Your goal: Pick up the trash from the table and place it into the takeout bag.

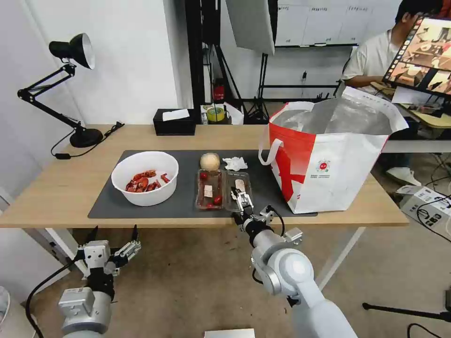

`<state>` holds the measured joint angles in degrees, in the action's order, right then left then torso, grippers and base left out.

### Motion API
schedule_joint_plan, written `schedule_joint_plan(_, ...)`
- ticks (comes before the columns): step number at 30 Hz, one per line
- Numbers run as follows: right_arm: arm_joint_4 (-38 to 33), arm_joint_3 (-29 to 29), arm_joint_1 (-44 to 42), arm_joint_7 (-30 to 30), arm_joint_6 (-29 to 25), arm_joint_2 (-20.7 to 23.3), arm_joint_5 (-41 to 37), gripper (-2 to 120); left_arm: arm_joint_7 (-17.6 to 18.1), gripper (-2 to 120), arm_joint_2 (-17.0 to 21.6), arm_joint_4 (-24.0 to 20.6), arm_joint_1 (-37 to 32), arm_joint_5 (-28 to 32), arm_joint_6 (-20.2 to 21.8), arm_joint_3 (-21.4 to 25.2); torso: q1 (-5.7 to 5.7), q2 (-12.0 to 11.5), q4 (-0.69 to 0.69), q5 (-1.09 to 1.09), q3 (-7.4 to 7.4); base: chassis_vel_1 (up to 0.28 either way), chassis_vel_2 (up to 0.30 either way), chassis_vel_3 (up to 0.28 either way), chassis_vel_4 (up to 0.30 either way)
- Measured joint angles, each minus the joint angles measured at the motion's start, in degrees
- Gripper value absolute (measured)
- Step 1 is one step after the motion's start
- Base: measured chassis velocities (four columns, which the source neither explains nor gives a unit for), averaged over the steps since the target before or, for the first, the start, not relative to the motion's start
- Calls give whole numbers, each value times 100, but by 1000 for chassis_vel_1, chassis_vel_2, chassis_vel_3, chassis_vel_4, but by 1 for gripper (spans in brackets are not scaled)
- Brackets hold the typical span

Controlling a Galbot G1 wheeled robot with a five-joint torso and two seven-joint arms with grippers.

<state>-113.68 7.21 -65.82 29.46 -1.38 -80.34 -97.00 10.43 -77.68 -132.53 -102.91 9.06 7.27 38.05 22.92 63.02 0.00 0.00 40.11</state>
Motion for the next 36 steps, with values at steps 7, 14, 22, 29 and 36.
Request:
schedule_joint_plan(7,22,-21,16,33,22,-44,11,100,0,100,-18,2,-9,0,4,-5,0,0,0,0,0,0,0,0,0)
schedule_joint_plan(14,91,-33,77,101,28,-86,28,100,1,100,-36,2,-29,-9,10,0,0,0,0,0,0,0,0,0,0)
schedule_joint_plan(22,98,-33,78,155,48,-75,45,100,5,100,-61,-10,-42,-29,12,1,0,0,0,0,0,0,0,0,0)
schedule_joint_plan(29,88,-14,77,227,52,-109,125,100,5,100,-94,-20,-64,-73,12,-24,0,0,0,0,0,0,0,0,0)
schedule_joint_plan(36,50,-14,40,300,53,-128,207,100,5,100,-104,-29,-85,-91,12,-31,0,0,0,0,-1,0,0,0,0)
